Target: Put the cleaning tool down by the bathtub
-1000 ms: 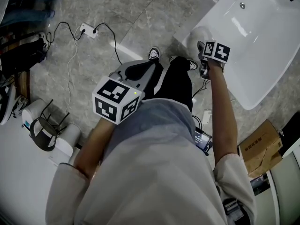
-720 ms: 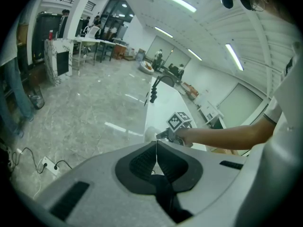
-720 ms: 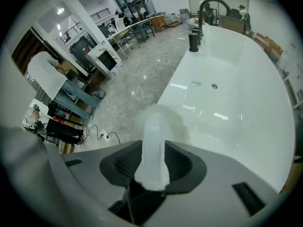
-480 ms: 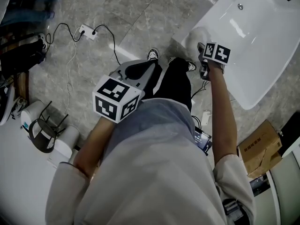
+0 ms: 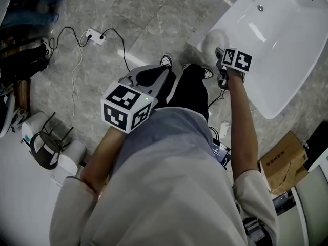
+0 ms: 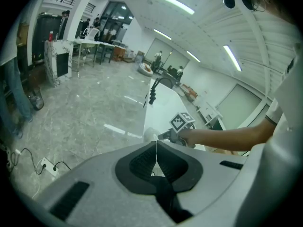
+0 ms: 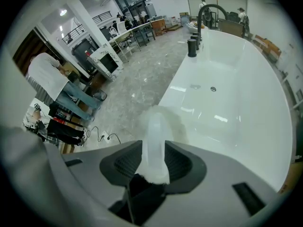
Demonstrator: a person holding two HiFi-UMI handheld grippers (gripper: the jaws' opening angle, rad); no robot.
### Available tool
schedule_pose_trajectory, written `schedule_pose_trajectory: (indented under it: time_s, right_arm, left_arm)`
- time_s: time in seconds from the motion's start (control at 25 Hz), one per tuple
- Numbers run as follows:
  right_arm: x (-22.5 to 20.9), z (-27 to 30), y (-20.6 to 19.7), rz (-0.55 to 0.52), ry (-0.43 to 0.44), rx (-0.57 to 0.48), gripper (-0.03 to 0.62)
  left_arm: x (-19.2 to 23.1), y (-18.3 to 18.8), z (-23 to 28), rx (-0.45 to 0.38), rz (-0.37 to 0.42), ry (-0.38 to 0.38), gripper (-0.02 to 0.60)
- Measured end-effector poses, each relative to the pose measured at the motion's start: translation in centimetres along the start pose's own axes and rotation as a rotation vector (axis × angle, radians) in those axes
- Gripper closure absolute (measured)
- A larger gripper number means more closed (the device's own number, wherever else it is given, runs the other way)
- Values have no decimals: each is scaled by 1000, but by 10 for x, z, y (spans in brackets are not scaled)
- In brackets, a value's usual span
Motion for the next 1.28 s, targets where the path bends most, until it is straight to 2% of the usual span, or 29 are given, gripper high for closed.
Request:
schedule_pose_trajectory:
  time_s: [0.6, 0.8, 1.28]
  right_arm:
    - [10, -25, -5, 5, 14, -62, 461]
    - [16, -37, -8, -2, 26, -90, 461]
    - [27, -59, -17, -19, 57, -141, 478]
  left_arm:
    - [-4, 2, -10, -46, -10, -34, 572]
    - [-3, 9, -18, -83, -35, -53, 572]
    - [-8, 13, -17, -90, 1, -57, 572]
Point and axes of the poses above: the fingertips, and each gripper's own axes: z forward along the fingers, x to its left, y out of its top, the point moved 2 cm from there along -z, backward along the fingers, and after that the axes turned 15 degrees about x, right-handed, at the moved point
